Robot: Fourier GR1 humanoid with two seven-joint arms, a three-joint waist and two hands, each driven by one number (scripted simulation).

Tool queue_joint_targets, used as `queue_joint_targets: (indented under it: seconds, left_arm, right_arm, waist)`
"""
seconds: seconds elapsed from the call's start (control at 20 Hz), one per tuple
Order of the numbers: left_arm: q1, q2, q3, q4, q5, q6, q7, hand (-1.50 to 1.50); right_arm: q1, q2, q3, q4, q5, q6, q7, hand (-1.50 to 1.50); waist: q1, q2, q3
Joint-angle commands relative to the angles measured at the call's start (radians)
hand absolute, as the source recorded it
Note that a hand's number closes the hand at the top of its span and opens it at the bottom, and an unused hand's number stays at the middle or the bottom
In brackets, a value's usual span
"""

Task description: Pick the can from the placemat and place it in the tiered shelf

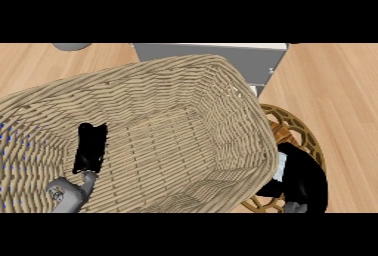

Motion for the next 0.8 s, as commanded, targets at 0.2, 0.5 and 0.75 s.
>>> queue_joint_targets:
  seconds: [0.2,0.5,0.75]
  left_arm:
    - [0.001,0.010,0.001,0.010,-0.016,-0.121,-0.138,0.00]
    - [-0.053,0.002,-0.084,-0.044,-0.011,-0.078,-0.107,0.00]
    - [-0.029,0.089,-0.065,-0.091,0.050,-0.085,-0.113,0.00]
  right_arm:
    - [-0.044,0.010,0.198,0.018,0.053,-0.081,0.161,1.50]
    - [-0.308,0.009,0.446,0.203,-0.038,-0.100,0.095,1.50]
    - [-0.430,0.008,0.432,0.151,-0.113,-0.269,0.095,1.50]
  waist:
    - [0.007,0.002,0.004]
    - [0.117,0.026,0.002]
    - [0.102,0.019,0.004]
